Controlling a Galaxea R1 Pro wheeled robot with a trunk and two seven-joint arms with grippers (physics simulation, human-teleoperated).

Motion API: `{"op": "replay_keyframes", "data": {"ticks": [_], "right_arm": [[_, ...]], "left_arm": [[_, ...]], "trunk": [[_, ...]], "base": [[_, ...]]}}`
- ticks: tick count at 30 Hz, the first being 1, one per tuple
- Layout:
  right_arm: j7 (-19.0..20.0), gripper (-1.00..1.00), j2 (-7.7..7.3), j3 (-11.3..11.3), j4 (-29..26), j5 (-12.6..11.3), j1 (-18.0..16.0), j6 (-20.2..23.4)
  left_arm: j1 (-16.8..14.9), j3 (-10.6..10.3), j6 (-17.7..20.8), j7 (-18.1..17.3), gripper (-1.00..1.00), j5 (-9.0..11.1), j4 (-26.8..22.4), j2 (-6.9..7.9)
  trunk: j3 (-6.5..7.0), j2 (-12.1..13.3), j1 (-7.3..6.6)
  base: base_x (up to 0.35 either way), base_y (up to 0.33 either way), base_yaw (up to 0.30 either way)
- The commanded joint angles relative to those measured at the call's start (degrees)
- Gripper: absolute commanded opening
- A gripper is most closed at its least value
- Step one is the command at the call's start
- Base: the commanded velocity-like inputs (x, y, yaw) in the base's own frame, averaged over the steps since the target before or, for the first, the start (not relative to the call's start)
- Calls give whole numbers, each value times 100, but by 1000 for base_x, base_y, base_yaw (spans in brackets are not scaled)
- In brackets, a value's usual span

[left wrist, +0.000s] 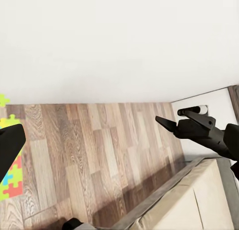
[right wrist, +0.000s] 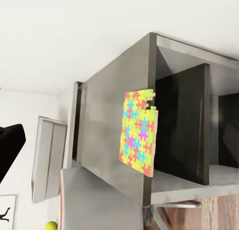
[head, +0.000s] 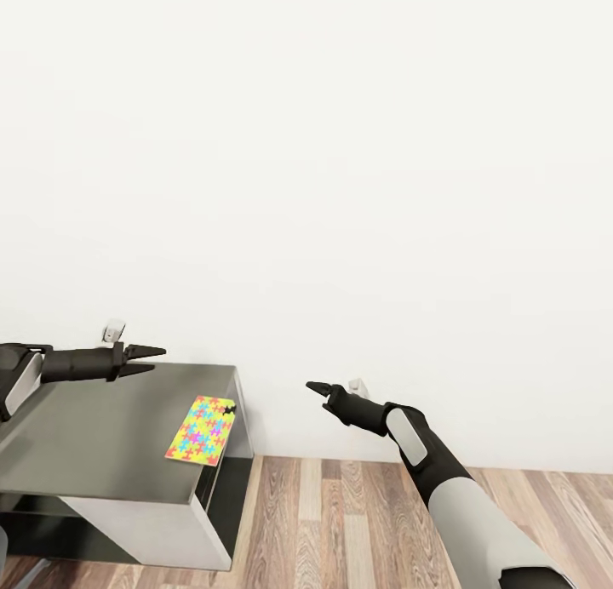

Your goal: Put all the toys in the child's room - the three board games (two on the bed and one on the table), the two jigsaw puzzles on the table, and the tennis ball on the table - inside the toy box on the table in the child's room.

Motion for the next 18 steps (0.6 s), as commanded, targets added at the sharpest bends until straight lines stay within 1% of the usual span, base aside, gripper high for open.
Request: {"op": "replay_keyframes", "data": {"ticks": [1,18], "right_arm": [[-1,100,0,0,-2,-16,-5,26],[-9,100,-3,-9,-2,-20,-5,32]], "left_arm": [[-6,-20,39,-9,100,21,1,6],[-6,-29,41,-9,100,21,-12,5]], "trunk": [[-3,-12,4],[160,-12,4]], "base": [[0,0,0],[0,0,0]]}}
